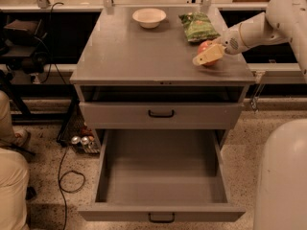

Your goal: Pick apple from middle drawer and place on counter

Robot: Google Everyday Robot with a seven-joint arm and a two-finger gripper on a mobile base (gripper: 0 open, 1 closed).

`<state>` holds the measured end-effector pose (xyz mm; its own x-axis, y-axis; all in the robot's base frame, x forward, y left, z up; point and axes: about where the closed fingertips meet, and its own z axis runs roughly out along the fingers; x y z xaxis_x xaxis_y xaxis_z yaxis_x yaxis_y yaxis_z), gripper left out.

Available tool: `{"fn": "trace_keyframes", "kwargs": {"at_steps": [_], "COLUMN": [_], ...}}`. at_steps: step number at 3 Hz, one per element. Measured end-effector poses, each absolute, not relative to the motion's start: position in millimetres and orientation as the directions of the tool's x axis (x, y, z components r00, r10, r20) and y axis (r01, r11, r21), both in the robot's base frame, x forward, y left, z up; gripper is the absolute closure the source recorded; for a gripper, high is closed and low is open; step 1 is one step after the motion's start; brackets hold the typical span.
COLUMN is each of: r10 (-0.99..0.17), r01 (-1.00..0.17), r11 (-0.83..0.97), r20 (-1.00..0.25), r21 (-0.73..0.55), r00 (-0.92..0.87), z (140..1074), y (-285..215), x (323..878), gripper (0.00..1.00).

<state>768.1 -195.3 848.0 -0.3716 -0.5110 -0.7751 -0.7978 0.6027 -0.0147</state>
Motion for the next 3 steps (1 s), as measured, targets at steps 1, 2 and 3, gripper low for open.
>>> {"fn": "trace_keyframes", "kwargs": {"at_steps": [1,2,3], "r10": [-0.502,-0.462,-0.392], "r01": [-0.798,-0.783,-0.741], "r11": [0.602,0.622,0.671], "r20": [-0.786,-0.819,-0.863], "r21": [-0.017,-0.026,-0.031], "r00": [-0.362,-0.340,-0.319], "z": [854.1,870.5,890.4], "y": [-199.7,-216.5,-251.9], "x": [766.5,757.6,735.6], "gripper": [0.00,0.00,0.00]}}
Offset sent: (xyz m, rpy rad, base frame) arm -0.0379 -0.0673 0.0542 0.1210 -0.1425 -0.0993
